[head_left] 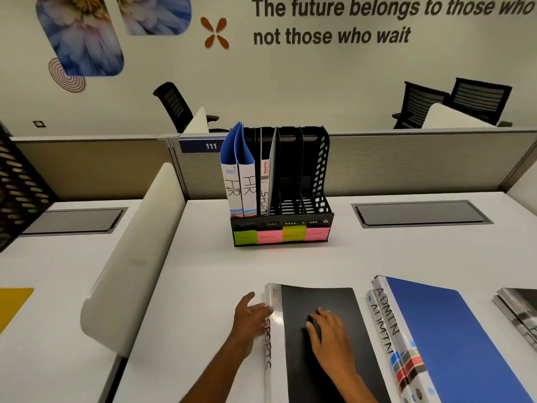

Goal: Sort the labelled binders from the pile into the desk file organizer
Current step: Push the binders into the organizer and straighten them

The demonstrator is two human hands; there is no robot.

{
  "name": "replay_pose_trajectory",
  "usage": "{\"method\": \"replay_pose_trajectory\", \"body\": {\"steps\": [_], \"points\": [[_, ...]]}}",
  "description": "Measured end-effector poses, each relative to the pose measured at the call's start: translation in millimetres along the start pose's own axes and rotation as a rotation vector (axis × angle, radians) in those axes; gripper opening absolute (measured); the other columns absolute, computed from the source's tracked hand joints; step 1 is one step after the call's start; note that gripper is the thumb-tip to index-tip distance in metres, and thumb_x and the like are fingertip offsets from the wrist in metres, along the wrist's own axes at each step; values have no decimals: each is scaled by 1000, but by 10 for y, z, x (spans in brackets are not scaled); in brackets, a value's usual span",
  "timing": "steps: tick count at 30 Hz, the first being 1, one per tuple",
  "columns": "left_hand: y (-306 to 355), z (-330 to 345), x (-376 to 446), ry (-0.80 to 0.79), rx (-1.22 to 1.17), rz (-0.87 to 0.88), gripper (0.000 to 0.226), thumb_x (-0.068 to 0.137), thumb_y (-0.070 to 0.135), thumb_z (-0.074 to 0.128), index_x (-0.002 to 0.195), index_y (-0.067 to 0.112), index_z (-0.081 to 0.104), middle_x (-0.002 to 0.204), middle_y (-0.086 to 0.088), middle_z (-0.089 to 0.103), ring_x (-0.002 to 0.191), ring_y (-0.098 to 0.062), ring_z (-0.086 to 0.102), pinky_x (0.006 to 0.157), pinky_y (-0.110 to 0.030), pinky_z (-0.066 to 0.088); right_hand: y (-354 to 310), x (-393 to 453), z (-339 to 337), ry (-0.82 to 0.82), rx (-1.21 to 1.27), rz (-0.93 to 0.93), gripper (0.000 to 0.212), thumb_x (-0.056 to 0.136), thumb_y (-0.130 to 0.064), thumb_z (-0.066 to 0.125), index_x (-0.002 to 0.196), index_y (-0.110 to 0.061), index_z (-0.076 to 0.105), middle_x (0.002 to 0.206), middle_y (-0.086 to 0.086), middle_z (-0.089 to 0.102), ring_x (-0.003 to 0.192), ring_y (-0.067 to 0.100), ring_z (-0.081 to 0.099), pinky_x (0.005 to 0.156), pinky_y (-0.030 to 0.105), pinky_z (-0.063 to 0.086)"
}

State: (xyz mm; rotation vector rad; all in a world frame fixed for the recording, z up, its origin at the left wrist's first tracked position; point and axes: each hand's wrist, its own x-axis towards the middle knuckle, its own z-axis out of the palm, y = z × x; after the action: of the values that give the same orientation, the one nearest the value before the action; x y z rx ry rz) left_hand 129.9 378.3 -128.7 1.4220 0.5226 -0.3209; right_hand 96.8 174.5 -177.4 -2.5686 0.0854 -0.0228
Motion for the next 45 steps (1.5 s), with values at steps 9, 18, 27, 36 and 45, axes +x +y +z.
{"method": "replay_pose_trajectory", "body": {"steps": [9,18,27,36,45], "points": [[11,37,-123,-172,169,21,33,80,16,78,103,-5,67,106,-18,73,84,-27,75,71,-36,61,-112,-39,-103,36,122,-9,31,99,-30,49,127,-23,62,138,-6,51,129,10,42,105,23,36],[619,262,-129,-69,261,178,31,74,16,82,83,-6,61,94,-21,73,74,-27,74,58,-30,58,-550,91,-527,50,253,-80,35,91,-38,60,125,-29,61,135,-16,48,130,6,40,106,24,36],[1375,429,-222,-19,125,353,17,81,14,75,89,12,60,94,-7,72,83,-26,73,69,-38,61,-1169,161,-1048,5,184,-107,87,73,-71,63,146,-30,38,156,-10,26,141,14,30,109,39,39],[1859,634,-481,-100,40,609,26,81,26,77,87,19,52,94,8,69,79,-10,71,59,-21,57,-1605,339,-1510,217,200,-141,74,81,-46,72,143,-17,44,150,1,42,126,23,55,100,40,51],[2056,793,-552,-376,-105,625,36,94,41,56,110,10,59,103,-2,75,97,-19,72,80,-29,59,-1680,396,-1859,460,270,-97,50,90,-18,66,138,-16,49,114,6,69,99,24,68,84,36,58]]}}
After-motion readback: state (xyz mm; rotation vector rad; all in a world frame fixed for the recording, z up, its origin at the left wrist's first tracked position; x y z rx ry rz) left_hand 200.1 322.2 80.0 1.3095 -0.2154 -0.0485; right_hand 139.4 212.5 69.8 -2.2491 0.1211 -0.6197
